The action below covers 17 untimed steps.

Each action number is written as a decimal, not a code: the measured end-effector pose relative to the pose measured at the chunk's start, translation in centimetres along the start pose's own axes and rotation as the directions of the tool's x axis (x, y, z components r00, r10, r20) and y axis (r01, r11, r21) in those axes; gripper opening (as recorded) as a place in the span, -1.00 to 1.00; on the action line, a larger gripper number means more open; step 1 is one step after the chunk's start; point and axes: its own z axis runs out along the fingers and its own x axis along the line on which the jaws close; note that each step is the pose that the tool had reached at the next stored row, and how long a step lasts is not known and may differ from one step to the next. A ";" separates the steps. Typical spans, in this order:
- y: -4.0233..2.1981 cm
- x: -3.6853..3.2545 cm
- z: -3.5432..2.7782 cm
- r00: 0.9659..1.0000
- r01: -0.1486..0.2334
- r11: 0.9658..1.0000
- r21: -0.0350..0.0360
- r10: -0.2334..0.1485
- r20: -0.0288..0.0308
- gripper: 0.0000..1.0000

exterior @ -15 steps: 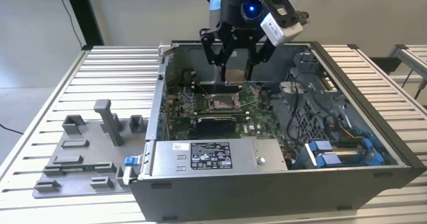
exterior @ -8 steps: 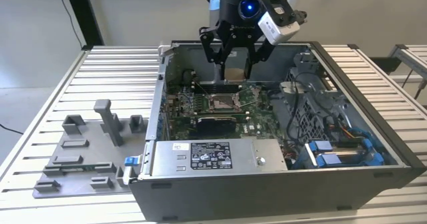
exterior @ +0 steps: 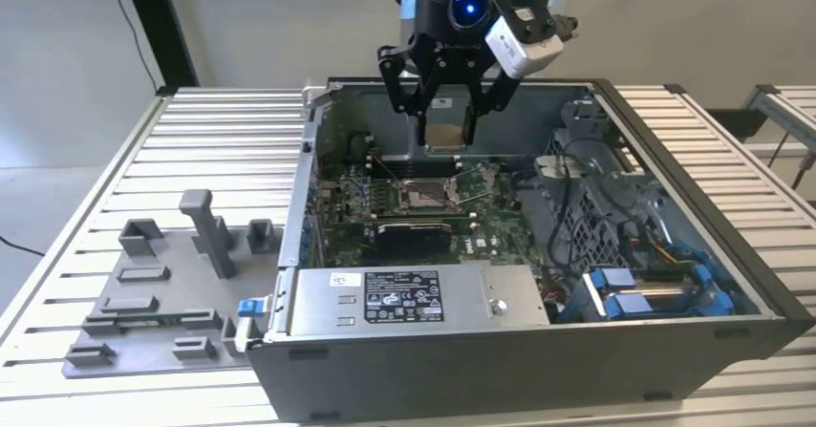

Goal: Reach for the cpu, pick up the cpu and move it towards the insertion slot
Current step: 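Pick up the cpu and move it towards the insertion slot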

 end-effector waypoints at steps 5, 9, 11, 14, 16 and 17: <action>0.91 0.05 0.04 1.000 -0.004 1.000 0.000 0.004 0.000 -1.00; 1.82 0.06 0.07 1.000 -0.006 1.000 0.000 0.006 0.000 -1.00; 2.24 0.08 0.10 1.000 -0.006 1.000 0.000 0.006 0.000 -1.00; 2.79 0.12 0.12 1.000 -0.007 1.000 0.000 0.007 0.000 -1.00; 3.20 0.15 0.14 1.000 -0.007 1.000 0.000 0.007 0.000 -1.00; 3.42 0.16 0.16 1.000 -0.007 1.000 0.000 0.007 0.000 -1.00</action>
